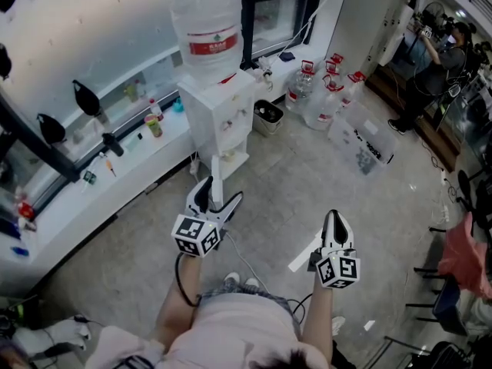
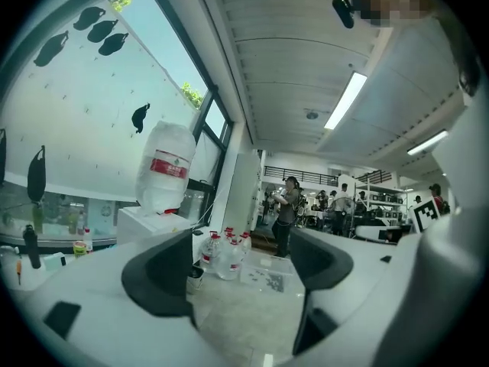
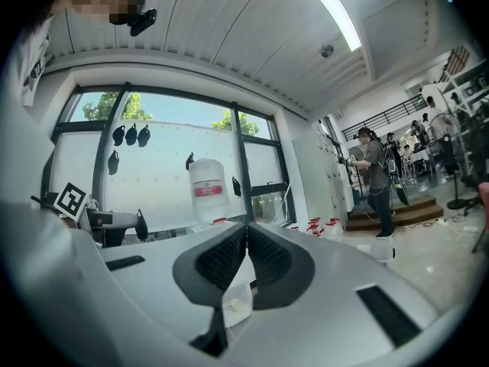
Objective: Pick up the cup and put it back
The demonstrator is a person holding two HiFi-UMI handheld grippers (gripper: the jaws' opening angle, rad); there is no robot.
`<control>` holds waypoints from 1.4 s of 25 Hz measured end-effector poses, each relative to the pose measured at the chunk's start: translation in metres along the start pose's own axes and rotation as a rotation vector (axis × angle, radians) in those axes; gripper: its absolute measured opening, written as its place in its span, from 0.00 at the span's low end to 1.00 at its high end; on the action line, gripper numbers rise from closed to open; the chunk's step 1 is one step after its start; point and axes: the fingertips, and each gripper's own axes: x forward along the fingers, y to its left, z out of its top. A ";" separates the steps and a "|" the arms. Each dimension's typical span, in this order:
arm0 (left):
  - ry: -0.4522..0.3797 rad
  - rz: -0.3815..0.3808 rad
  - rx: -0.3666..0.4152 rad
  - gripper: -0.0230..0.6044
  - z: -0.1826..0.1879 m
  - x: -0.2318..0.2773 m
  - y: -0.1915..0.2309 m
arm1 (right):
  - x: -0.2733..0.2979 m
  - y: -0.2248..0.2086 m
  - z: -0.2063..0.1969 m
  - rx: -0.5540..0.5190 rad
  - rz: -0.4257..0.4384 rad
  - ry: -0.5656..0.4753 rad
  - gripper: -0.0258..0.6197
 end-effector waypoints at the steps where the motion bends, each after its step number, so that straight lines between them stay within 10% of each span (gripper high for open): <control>1: -0.004 0.003 -0.004 0.65 0.000 -0.001 0.003 | 0.001 0.001 -0.001 0.002 0.001 0.000 0.07; 22: 0.033 -0.012 0.017 0.66 -0.012 0.005 0.062 | 0.046 0.037 -0.028 0.019 -0.010 -0.001 0.07; 35: 0.038 0.032 0.021 0.66 -0.013 0.086 0.081 | 0.133 -0.015 -0.029 0.028 0.022 0.007 0.07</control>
